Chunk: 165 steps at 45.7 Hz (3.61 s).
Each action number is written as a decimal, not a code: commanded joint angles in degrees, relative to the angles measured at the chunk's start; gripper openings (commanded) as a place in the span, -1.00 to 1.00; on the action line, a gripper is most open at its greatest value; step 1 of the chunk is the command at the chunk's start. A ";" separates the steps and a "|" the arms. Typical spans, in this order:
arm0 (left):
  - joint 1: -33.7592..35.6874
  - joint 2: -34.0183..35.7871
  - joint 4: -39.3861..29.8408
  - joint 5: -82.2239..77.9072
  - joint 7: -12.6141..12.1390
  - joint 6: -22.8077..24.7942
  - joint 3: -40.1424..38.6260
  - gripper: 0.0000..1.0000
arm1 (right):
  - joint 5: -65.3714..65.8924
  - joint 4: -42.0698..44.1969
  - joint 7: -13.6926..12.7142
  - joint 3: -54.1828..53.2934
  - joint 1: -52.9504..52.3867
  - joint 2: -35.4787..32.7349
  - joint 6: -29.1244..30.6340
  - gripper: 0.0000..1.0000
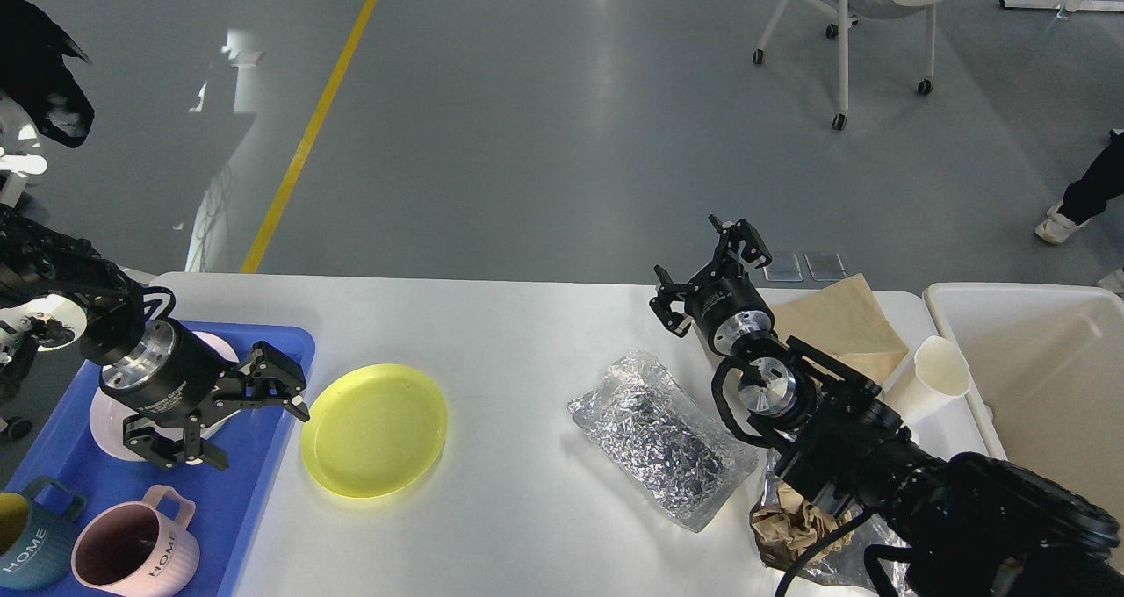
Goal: Tidy desktop
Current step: 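Grasp the yellow plate rim with the left gripper, then lift the yellow plate and lay it onto the white plate in the tray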
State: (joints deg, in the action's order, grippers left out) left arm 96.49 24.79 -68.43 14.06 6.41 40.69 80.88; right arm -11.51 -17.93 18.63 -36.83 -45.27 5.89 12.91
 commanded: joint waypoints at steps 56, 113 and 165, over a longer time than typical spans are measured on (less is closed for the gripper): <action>-18.36 -8.88 4.89 0.18 -2.18 -29.44 -11.62 0.81 | 0.00 0.00 0.00 -0.08 0.00 0.00 0.01 1.00; -21.88 -8.18 5.32 0.70 -6.58 -35.33 -13.91 -0.76 | 0.00 0.00 0.00 0.00 0.00 0.00 -0.08 1.00; 25.92 6.23 5.06 -11.69 -10.54 14.31 -6.36 -1.00 | 0.00 0.00 0.00 0.00 0.00 0.00 0.01 1.00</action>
State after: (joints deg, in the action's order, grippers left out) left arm 112.76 29.55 -63.41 3.09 -4.02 51.26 72.21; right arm -11.51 -17.93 18.63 -36.86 -45.25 5.89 12.91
